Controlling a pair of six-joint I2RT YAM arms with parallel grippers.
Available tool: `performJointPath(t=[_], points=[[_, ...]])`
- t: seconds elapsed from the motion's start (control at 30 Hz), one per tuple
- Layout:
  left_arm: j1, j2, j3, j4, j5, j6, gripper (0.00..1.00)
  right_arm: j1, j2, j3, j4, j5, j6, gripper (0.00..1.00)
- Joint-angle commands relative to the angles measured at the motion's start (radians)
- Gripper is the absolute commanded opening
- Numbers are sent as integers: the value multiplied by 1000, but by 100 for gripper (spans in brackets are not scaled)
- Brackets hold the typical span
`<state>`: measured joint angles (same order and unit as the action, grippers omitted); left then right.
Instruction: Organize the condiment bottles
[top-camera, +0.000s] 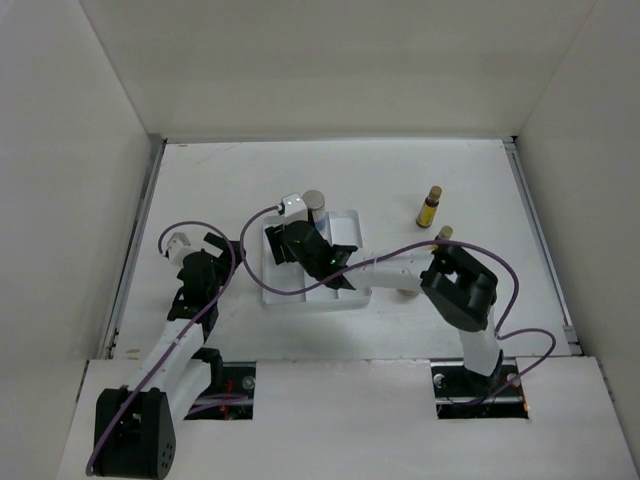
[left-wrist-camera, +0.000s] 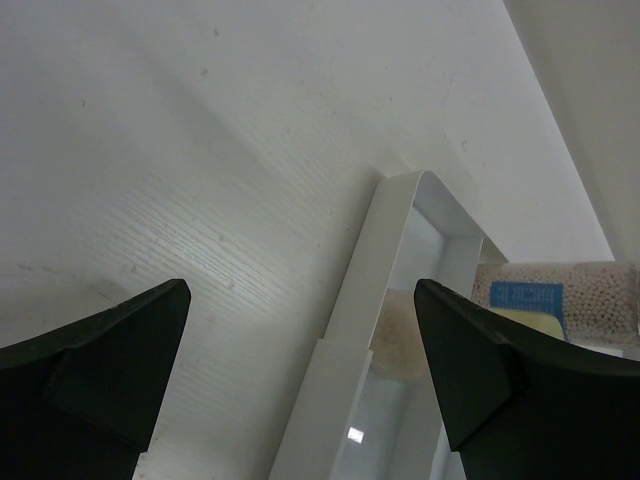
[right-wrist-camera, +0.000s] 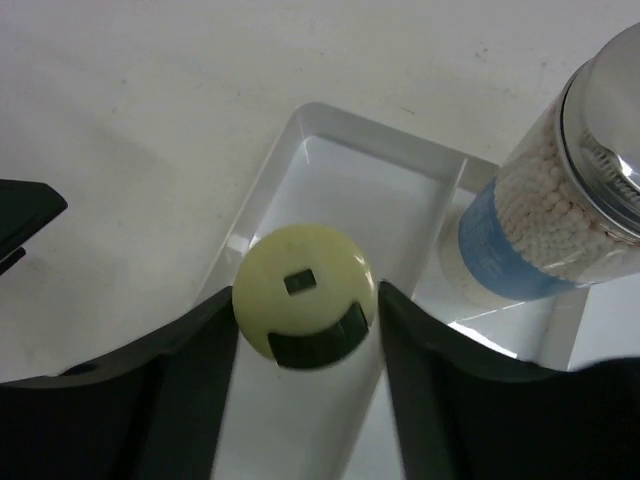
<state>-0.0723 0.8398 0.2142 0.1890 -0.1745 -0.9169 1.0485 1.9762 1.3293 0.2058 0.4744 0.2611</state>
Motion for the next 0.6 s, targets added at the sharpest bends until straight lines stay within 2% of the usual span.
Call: performJointPath(t=[0.0,0.07,0.17,0.33,0.43,0.57], points=[[6,-16,-1,21,7,3,100,1,-48,61,47,32,-14,75],[4,-19,1,21,9,0,100,3,-101,35,44,29,-13,82],[-2,-21,10,12,4,4,100,21,-225,-37,43,41,-14,84],[-13,-21,20,10,4,6,100,25,-558,-353,23,128,49,82],[-19,-21,16,20,0,7,100,-3,-750,-525,-98,234,142,82],[-43,5,28,29,-2,6,100,-58,-963,-653,-411,378,378,81]])
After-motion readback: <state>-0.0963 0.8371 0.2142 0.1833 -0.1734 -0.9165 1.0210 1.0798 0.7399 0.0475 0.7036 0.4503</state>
